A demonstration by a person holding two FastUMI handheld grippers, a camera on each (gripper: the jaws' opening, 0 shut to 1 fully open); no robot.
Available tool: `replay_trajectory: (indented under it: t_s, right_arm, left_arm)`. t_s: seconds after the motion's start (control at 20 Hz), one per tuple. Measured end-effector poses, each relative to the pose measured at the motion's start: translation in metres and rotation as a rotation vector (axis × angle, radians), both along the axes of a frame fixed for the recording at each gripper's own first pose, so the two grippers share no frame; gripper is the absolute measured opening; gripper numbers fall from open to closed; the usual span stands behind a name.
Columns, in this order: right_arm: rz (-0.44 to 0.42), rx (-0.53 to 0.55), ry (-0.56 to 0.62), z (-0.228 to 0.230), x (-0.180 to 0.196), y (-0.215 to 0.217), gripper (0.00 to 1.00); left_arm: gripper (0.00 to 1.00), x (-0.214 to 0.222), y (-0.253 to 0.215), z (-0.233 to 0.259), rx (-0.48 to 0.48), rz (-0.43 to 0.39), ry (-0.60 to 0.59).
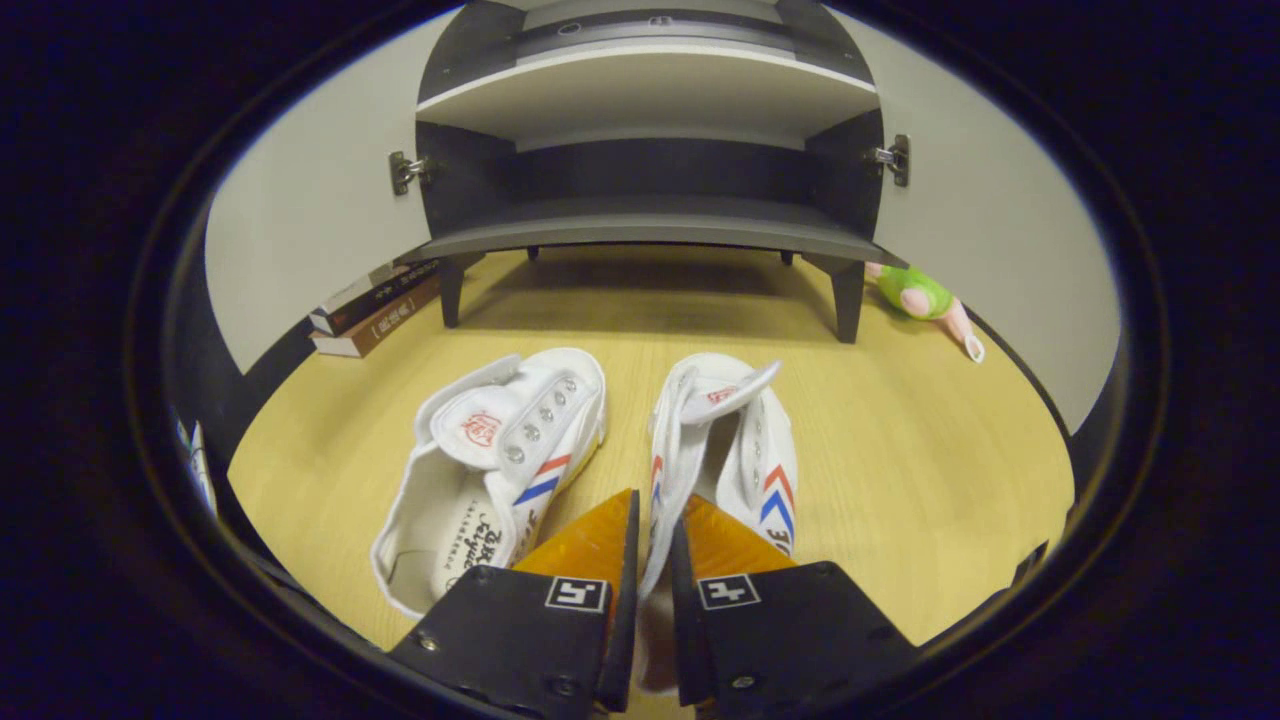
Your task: Grab one shoe with the right hand and put it into the shoe cabinet, grab the other shoe with the left hand and put it into the shoe cabinet; then close the right door with the right hand and the left door with the left hand.
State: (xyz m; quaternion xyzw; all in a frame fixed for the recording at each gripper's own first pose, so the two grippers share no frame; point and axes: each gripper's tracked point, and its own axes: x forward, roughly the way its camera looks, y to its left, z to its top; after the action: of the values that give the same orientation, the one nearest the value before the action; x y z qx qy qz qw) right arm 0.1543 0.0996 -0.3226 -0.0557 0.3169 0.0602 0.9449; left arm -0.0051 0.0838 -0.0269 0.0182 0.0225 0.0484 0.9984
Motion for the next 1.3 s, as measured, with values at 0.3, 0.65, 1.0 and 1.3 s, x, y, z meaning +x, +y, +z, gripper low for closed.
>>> replay_trajectory:
  t_s: [0.3,0.65,1.0,1.3]
  right_arm:
    - [0.014,-0.011,-0.057,0.005,0.008,-0.004,0.04]
    - [0.036,-0.045,-0.193,0.060,0.000,-0.016,0.04]
    - [0.063,0.003,-0.359,0.184,-0.037,-0.012,0.04]
    - [0.139,0.028,-0.469,0.295,-0.028,0.002,0.04]
  left_arm:
    - [0.95,0.003,0.001,-0.011,-0.008,0.003,0.025]
    - [0.95,0.006,-0.008,-0.014,-0.003,-0.015,0.031]
    - [0.95,0.012,-0.032,-0.014,-0.018,-0.058,0.011]
    - [0.95,0.016,-0.050,-0.015,-0.044,-0.103,-0.004]
